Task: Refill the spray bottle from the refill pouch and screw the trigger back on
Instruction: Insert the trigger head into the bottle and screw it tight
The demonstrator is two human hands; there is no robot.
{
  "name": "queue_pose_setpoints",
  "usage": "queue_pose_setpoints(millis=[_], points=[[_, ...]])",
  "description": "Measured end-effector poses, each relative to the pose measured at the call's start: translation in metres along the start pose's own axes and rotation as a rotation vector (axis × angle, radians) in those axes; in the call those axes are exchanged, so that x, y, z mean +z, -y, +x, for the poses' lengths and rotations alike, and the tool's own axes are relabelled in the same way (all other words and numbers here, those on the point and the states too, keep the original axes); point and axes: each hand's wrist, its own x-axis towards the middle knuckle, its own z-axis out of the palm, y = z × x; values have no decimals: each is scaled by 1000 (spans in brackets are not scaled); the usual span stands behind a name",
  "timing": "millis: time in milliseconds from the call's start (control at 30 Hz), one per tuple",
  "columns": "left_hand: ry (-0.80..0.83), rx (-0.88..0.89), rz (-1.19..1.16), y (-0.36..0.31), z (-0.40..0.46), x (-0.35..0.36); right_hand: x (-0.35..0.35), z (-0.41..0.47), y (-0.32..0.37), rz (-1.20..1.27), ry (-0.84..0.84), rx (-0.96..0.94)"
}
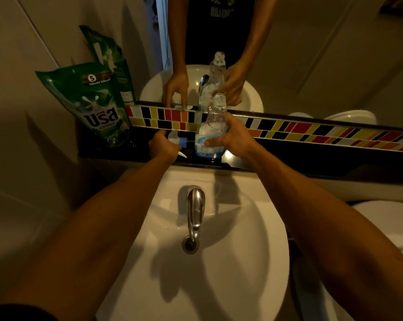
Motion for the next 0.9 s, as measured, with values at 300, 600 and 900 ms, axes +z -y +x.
queue_pose_setpoints(millis=[300, 600, 900], points=[[89, 29, -275, 4, 4, -55, -4, -4, 3, -57, 20, -31], [11, 227, -470, -23, -9, -118, 3, -29, -1, -8, -72, -59], [-39, 260, -672, -84, -30, -158, -6, -71, 10, -3, -118, -86]])
